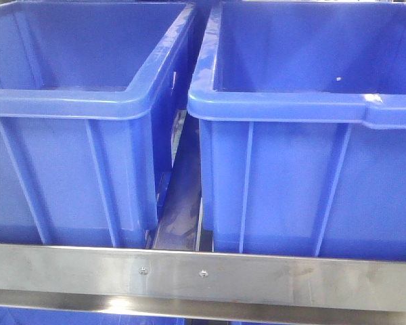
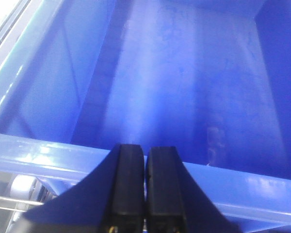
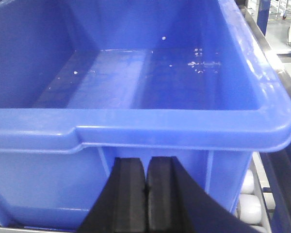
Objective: Sort and place red and blue blocks on shelf
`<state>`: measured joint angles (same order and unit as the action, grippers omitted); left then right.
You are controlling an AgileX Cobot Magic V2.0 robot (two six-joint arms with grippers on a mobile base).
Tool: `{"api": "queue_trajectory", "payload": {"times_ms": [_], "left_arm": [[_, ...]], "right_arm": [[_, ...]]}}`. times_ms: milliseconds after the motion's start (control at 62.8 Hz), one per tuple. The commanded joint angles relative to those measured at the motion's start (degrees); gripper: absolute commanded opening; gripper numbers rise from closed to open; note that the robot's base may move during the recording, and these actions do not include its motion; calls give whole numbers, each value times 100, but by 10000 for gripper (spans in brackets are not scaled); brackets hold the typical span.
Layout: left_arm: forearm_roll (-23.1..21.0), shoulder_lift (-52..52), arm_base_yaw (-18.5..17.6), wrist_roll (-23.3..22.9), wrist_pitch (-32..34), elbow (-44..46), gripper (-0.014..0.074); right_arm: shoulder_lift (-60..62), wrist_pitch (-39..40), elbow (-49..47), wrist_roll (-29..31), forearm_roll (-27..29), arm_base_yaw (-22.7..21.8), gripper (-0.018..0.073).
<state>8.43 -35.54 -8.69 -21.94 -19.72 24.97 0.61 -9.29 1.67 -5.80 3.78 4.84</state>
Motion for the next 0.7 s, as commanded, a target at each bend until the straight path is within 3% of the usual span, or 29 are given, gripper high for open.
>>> {"api": "queue_trajectory", "payload": {"times_ms": [0, 684], "left_arm": [[-31, 20, -5, -7, 424, 164, 125], [-31, 20, -5, -7, 424, 164, 125]], "right_arm": [[97, 546, 13, 52, -64, -32, 50], [97, 546, 13, 52, -64, -32, 50]]}}
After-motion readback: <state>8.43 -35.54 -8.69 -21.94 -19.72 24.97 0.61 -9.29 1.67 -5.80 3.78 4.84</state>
